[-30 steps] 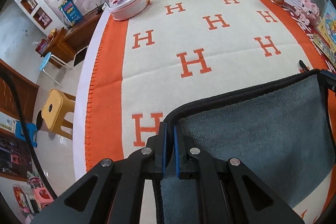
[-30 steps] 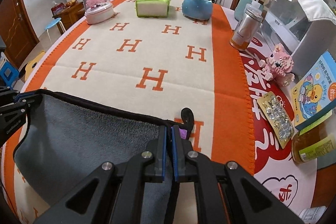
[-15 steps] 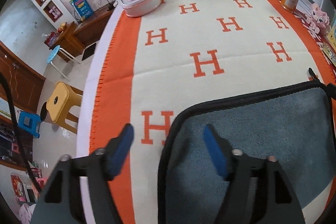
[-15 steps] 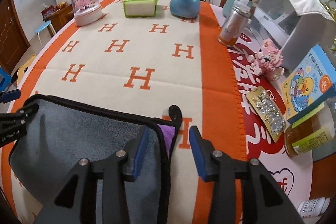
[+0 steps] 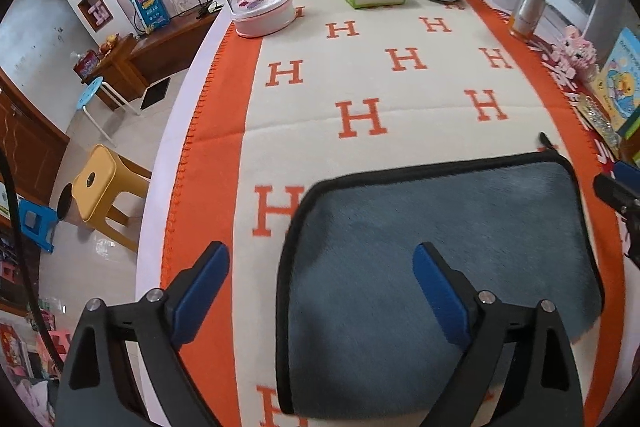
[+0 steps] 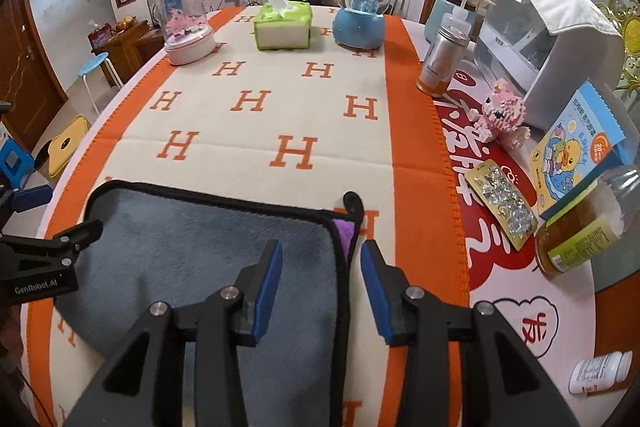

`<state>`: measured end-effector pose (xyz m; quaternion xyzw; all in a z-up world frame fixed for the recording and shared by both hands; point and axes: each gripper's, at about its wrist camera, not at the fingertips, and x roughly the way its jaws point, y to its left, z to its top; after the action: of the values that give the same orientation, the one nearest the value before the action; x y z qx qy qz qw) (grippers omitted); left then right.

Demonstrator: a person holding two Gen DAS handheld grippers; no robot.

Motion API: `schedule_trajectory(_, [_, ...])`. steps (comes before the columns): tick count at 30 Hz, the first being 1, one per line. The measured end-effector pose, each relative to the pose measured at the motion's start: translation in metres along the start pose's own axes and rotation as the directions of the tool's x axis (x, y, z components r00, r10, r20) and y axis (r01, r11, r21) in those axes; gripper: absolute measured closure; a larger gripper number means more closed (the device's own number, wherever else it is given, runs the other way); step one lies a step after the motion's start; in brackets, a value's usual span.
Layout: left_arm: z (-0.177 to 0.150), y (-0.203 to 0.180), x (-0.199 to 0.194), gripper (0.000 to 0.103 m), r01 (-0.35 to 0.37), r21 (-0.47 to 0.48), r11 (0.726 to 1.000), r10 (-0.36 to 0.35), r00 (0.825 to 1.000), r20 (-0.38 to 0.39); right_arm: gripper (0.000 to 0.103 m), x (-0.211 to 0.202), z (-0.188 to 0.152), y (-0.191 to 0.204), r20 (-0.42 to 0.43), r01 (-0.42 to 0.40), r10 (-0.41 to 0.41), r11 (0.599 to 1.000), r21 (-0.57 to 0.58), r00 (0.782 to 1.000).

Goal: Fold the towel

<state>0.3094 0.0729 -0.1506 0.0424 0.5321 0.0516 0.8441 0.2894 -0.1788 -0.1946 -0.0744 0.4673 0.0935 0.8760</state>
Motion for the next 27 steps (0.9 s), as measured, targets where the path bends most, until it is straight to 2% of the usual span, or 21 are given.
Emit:
schedule_trajectory(8, [-0.023, -0.007, -0.041, 0.010, 0.041, -0.005, 0.999, -0.041, 0.998, 0.047, 0.062, -0.034, -0.019, 0.008, 0.021, -0.009, 0.008, 1.000, 0.008, 1.000])
schedule_trajectory(12, [-0.035, -0.006, -0.067, 0.010, 0.062, -0.039, 0.997, -0.058, 0.995, 0.077, 0.062, -0.055, -0.029, 0.009, 0.031, -0.011, 0.011, 1.000, 0.017, 0.999])
schedule_trajectory(13, [-0.040, -0.005, -0.075, 0.009, 0.075, -0.055, 0.996, -0.071, 0.994, 0.085, 0.062, -0.060, -0.030, 0.009, 0.033, -0.016, 0.015, 1.000, 0.021, 0.999])
schedule_trajectory(15, [-0.046, -0.005, -0.087, 0.002, 0.089, -0.074, 0.993, -0.082, 0.992, 0.097, 0.062, -0.073, -0.036, 0.009, 0.039, -0.027, 0.026, 0.999, 0.028, 0.999])
schedule_trajectory(21, [-0.071, -0.006, -0.130, 0.001, 0.104, -0.107, 0.989, -0.088, 0.986, 0.145, 0.061, -0.112, -0.053, 0.011, 0.065, -0.052, 0.049, 0.998, 0.040, 0.997])
schedule_trajectory(27, [-0.091, -0.004, -0.163, 0.001, 0.132, -0.125, 0.983, -0.112, 0.981, 0.156, 0.051, -0.142, -0.069, 0.011, 0.090, -0.060, 0.054, 0.996, 0.065, 0.995])
